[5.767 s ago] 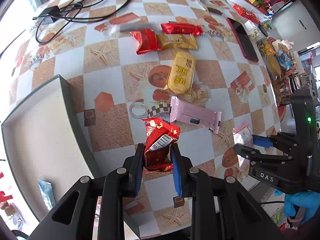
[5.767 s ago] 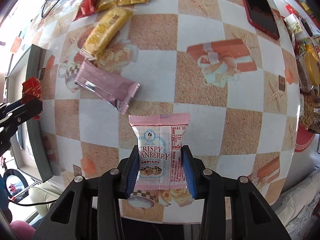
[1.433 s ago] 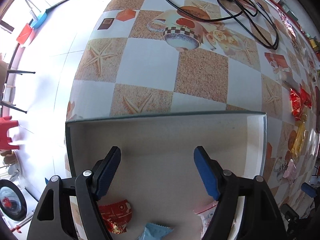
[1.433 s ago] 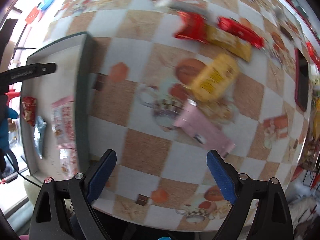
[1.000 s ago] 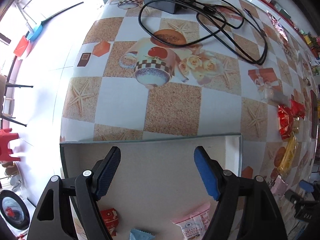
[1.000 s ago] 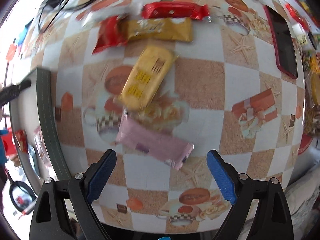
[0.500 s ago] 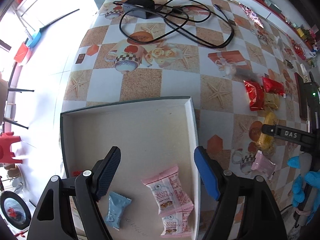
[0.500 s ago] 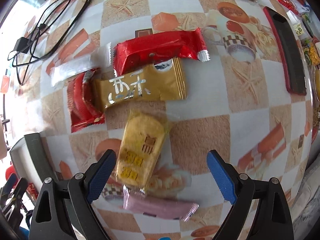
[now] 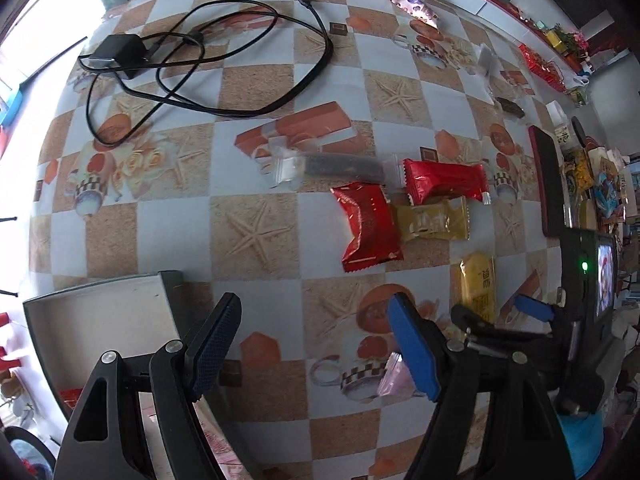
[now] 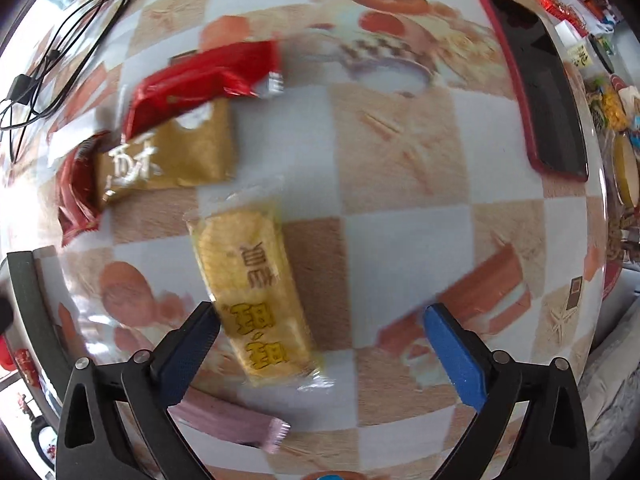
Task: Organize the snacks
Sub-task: 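Move the left tool to a red wrapper while the right tool reaches toward a yellow cake packet, then grasp the red wrapper with the left tool while the right tool grasps the yellow cake packet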
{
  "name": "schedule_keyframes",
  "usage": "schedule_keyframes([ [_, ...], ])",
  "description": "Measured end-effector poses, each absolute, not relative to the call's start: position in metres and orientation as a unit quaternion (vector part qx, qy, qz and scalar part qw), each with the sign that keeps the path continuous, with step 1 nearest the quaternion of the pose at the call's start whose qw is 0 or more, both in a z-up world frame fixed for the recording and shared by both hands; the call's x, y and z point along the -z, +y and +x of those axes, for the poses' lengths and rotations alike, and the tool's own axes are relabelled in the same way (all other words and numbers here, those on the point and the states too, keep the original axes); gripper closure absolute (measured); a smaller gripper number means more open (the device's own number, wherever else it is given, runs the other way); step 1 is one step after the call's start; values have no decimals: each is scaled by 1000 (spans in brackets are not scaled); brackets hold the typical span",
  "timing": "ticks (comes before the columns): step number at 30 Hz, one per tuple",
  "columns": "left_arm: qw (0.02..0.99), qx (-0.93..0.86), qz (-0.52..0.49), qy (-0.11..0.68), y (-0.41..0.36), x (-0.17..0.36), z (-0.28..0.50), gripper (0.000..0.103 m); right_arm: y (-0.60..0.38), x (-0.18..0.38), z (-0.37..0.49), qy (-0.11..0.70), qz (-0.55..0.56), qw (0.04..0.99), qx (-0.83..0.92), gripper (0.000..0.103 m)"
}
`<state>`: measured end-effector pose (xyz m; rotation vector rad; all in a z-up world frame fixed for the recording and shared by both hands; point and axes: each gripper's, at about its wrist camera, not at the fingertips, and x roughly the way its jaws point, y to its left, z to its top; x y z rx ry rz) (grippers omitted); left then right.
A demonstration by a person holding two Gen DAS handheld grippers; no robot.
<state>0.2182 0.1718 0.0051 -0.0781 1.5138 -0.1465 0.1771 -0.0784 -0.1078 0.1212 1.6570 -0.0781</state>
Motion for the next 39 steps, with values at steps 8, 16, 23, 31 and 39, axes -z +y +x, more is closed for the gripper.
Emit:
schedule_keyframes([
  [8,698,58,-73,710,155,31,256,24,-75,114,171,736,37,675,14,0],
  [16,689,31,-73,721,151,51,269,24,-72,96,128,731,31,682,9,0],
  [23,701,33,-2,712,134,57,270,57,-67,93,129,729,15,684,-4,0],
  [31,698,54,-3,714,139,59,241,70,-62,81,125,710,2,704,-9,28],
  [39,680,79,-7,729,143,66,153,70,-58,69,102,707,-10,706,-34,65],
])
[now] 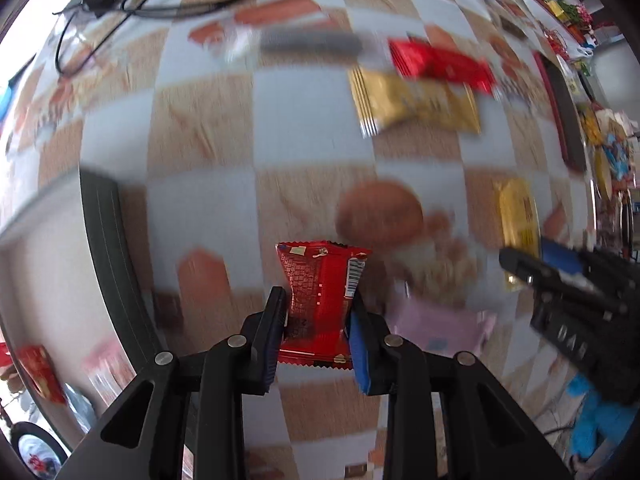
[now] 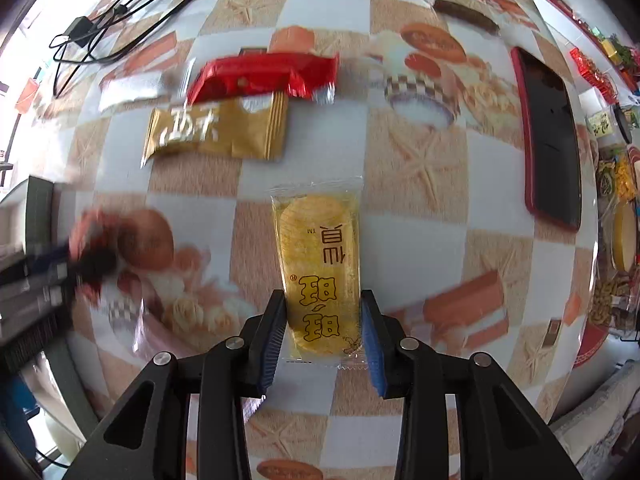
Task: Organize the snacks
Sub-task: 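Grasp the red wrapper with the left tool while the right tool grasps the yellow cake packet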
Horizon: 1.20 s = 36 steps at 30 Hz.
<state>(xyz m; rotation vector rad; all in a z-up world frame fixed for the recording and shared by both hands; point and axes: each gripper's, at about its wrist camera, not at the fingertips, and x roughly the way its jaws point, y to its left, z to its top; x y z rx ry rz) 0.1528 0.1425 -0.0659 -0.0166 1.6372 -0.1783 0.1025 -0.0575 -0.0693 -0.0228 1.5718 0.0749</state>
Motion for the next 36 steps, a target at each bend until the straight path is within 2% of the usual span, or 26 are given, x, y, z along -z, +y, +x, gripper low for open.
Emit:
schedule_keyframes([
  [2,678,84,-2,730,143,66,133,70,-63,70,83,714,-9,699,-36,65],
  [4,676,80,3,733,146,67,117,61,-70,71,63,722,-13,690,-35,65],
  [6,681,79,7,728,150,65,109,36,-78,71,45,731,-5,681,-35,65],
  [8,689,82,14,720,153,62,104,27,-90,71,30,738,24,673,-31,62],
  [10,691,85,32,717,154,62,101,26,-104,70,20,742,54,669,-9,33],
  [11,690,84,40,718,157,63,99,26,-110,68,16,740,62,670,2,26],
  [17,678,70,34,731,170,75,101,26,-119,71,8,751,66,657,17,26],
  [24,675,69,69,731,150,84,110,19,-88,80,31,754,47,655,16,26],
  [25,675,69,70,732,141,83,114,18,-85,82,35,755,38,654,17,18],
  [30,673,66,70,734,132,85,119,13,-73,86,50,757,22,653,7,8],
  [32,672,68,75,734,123,88,117,9,-71,93,54,764,21,645,5,0],
  [34,670,74,82,734,116,89,108,2,-71,93,55,762,23,647,5,0],
  [36,673,75,81,732,111,95,105,0,-71,94,58,762,23,647,4,0],
])
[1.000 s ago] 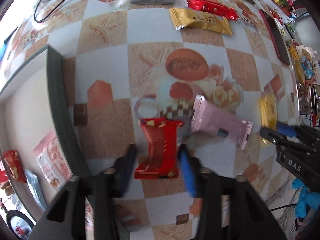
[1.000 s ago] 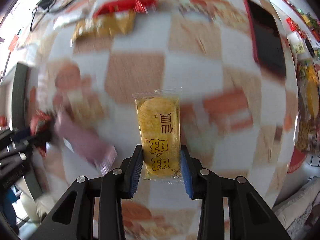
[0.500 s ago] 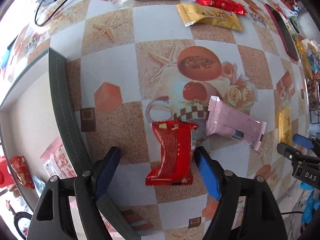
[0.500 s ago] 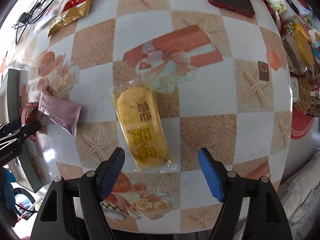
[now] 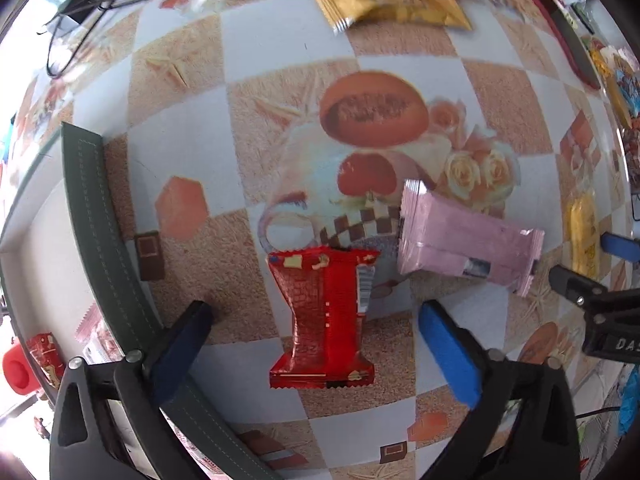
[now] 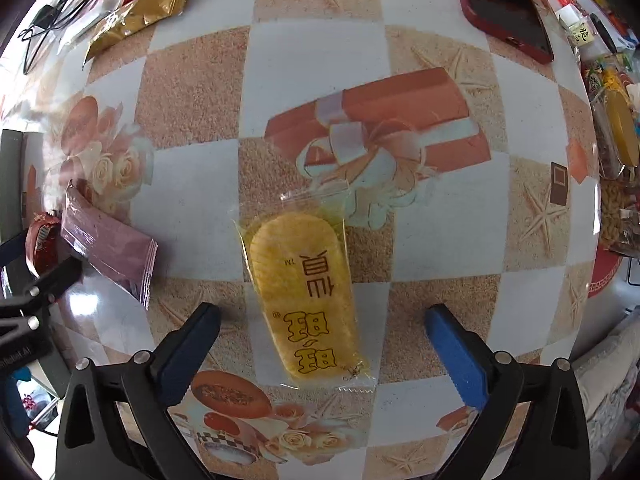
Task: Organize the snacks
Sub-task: 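Grasp the red wrapper with the left tool while the right tool grasps the yellow cake packet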
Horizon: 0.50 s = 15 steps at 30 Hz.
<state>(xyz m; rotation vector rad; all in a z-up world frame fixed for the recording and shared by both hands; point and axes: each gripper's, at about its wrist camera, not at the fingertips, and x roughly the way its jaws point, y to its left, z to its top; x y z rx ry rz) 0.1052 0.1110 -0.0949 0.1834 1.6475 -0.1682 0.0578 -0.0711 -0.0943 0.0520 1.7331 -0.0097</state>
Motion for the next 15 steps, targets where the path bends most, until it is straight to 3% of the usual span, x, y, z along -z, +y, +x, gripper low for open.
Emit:
schedule_keyframes([
  [15,682,85,87,721,109,90,96,0,-73,90,47,750,25,661,3,0],
])
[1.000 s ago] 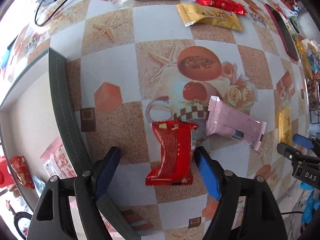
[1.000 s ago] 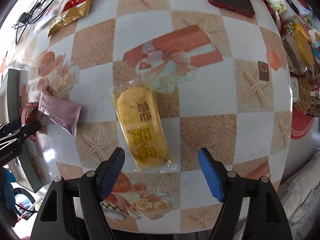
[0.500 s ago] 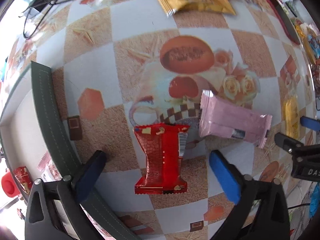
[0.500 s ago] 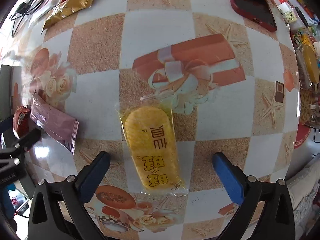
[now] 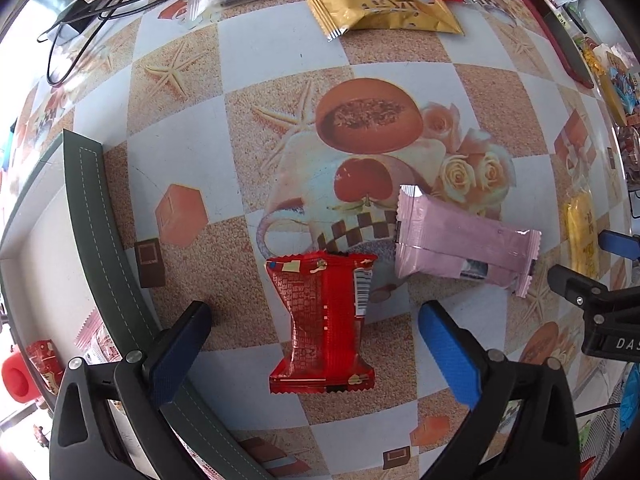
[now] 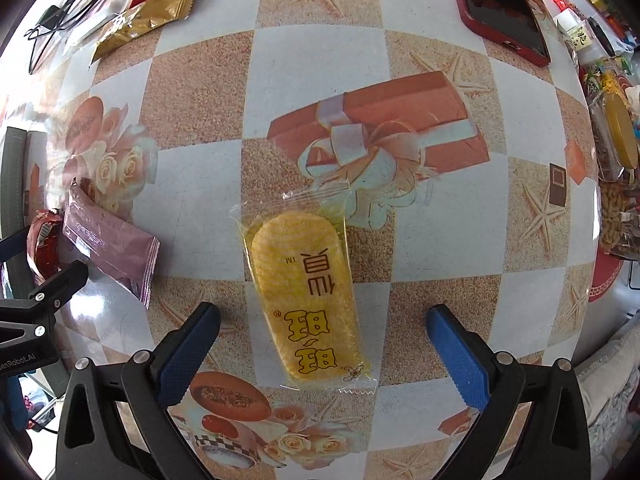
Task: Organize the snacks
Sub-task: 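Grasp the red wrapper with the left tool while the right tool grasps the yellow cake packet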
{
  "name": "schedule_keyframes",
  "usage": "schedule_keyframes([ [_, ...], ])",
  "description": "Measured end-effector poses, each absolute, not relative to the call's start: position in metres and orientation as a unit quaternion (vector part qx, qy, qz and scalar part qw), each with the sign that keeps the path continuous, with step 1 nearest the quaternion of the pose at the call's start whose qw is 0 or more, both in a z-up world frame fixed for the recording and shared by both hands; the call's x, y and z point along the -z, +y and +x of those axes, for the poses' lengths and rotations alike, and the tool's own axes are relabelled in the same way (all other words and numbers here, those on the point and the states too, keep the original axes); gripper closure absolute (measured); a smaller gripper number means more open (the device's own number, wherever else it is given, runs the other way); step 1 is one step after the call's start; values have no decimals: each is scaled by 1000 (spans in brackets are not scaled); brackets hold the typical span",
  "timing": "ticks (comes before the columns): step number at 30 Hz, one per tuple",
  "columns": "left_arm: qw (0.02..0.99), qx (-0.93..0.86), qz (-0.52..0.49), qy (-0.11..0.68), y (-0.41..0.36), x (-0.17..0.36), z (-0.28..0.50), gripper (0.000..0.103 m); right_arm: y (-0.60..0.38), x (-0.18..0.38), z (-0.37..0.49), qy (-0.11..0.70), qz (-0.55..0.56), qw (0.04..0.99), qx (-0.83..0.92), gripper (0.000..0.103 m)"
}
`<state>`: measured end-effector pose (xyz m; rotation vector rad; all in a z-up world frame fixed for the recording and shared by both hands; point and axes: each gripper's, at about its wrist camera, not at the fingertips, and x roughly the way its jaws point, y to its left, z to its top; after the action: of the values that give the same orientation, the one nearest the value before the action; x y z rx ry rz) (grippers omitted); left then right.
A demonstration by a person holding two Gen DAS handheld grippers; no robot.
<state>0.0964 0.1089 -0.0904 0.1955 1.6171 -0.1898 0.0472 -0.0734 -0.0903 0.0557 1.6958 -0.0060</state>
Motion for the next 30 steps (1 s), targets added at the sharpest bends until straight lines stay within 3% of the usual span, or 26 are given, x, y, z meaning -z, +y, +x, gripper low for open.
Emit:
schedule_keyframes([
  [30,689,83,87,715,112,84,94,0,-73,90,47,752,23,658,1,0],
])
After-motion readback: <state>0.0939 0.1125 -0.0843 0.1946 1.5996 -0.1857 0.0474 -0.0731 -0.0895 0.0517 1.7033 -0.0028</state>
